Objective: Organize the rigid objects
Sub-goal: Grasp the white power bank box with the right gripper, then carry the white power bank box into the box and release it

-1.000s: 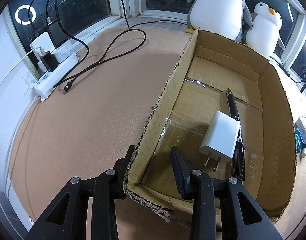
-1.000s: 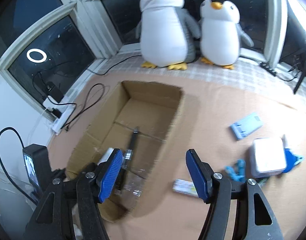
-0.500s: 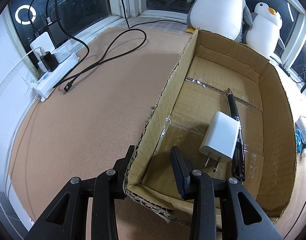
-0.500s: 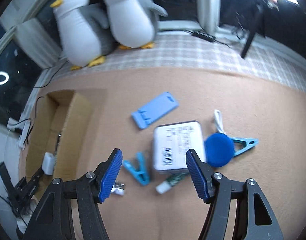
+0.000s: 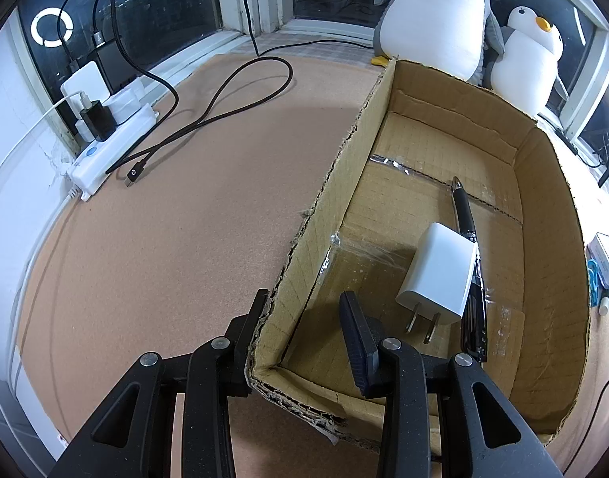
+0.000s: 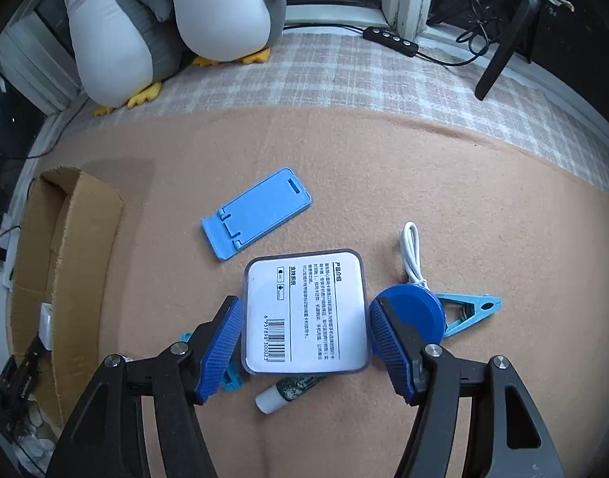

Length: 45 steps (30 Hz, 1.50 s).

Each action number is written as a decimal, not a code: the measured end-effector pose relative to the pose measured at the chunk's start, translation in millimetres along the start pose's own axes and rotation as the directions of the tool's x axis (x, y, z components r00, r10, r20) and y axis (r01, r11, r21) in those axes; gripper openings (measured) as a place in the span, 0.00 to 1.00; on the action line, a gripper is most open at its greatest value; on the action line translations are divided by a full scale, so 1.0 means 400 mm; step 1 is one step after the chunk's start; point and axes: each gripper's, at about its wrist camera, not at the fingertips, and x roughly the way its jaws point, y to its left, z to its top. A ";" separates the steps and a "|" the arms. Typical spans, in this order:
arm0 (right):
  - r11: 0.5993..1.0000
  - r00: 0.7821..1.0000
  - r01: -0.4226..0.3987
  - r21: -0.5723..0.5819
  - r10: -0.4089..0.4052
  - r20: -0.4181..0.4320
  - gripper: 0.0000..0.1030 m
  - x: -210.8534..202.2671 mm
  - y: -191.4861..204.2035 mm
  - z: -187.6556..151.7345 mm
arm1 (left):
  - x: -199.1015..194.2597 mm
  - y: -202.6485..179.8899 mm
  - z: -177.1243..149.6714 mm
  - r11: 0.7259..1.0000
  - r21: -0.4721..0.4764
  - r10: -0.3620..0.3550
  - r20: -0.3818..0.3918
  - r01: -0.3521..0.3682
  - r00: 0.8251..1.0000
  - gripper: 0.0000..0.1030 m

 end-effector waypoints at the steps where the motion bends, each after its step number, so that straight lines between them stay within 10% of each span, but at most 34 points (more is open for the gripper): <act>1: 1.000 1.000 0.009 -0.010 -0.009 -0.006 0.61 0.004 0.005 0.001 | 0.000 0.000 0.000 1.000 0.000 0.000 0.000 0.000 1.000 0.37; 27: 0.992 0.997 0.060 -0.107 -0.066 -0.049 0.64 0.053 0.032 -0.014 | 0.000 0.002 0.001 1.000 0.002 0.000 0.000 0.000 1.000 0.37; 37: 0.999 0.999 0.014 -0.044 -0.012 0.037 0.64 -0.036 -0.006 -0.021 | 0.000 0.001 0.001 1.000 0.001 0.001 0.000 -0.001 1.000 0.37; 45: 0.989 0.982 -0.059 -0.133 0.082 0.169 0.64 -0.151 0.175 -0.017 | 0.000 0.002 0.001 1.000 0.002 0.000 0.000 0.000 1.000 0.37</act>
